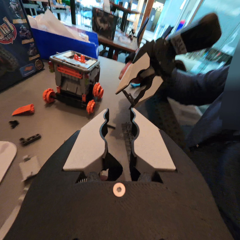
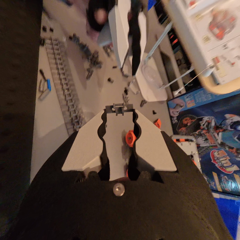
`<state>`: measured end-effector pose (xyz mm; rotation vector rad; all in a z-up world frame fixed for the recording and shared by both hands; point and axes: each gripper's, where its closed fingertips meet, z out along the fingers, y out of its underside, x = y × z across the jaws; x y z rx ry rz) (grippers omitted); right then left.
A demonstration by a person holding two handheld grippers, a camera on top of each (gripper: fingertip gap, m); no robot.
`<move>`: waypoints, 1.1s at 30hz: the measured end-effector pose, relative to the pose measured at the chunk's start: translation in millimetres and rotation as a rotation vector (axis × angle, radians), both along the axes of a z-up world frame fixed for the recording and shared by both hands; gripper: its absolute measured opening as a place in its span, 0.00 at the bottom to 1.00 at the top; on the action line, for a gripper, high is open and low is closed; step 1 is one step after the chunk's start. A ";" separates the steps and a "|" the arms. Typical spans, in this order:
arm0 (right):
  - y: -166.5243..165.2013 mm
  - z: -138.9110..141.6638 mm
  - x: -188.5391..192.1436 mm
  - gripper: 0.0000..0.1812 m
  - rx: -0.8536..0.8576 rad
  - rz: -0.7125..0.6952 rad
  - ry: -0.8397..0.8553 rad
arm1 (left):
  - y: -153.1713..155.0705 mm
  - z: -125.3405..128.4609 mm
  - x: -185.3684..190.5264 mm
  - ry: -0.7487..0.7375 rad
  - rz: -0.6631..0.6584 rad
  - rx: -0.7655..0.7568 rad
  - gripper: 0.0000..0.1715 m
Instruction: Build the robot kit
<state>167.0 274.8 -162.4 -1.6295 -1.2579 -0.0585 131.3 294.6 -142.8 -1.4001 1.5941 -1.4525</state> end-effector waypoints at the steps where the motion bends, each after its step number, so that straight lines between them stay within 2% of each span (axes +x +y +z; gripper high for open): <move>1: -5.2 -10.1 5.7 0.21 -0.048 0.009 -0.034 | -2.1 -6.4 -4.7 0.030 -0.006 0.065 0.18; 7: -47.5 -65.4 25.4 0.21 -0.429 0.112 -0.172 | -38.4 -52.9 -13.6 0.224 -0.157 0.349 0.16; 11: -49.4 -82.2 29.8 0.21 -0.525 0.123 -0.240 | -53.6 -78.3 -11.8 0.271 -0.240 0.459 0.16; 16: -51.7 -97.0 29.5 0.21 -0.633 0.135 -0.326 | -57.2 -103.3 -15.2 0.354 -0.288 0.555 0.15; 25: -51.6 -101.2 24.0 0.21 -0.745 0.143 -0.385 | -60.9 -111.9 -17.0 0.382 -0.321 0.560 0.14; 33: -47.8 -100.9 23.8 0.23 -0.750 0.145 -0.402 | -63.5 -114.3 -18.2 0.394 -0.336 0.566 0.13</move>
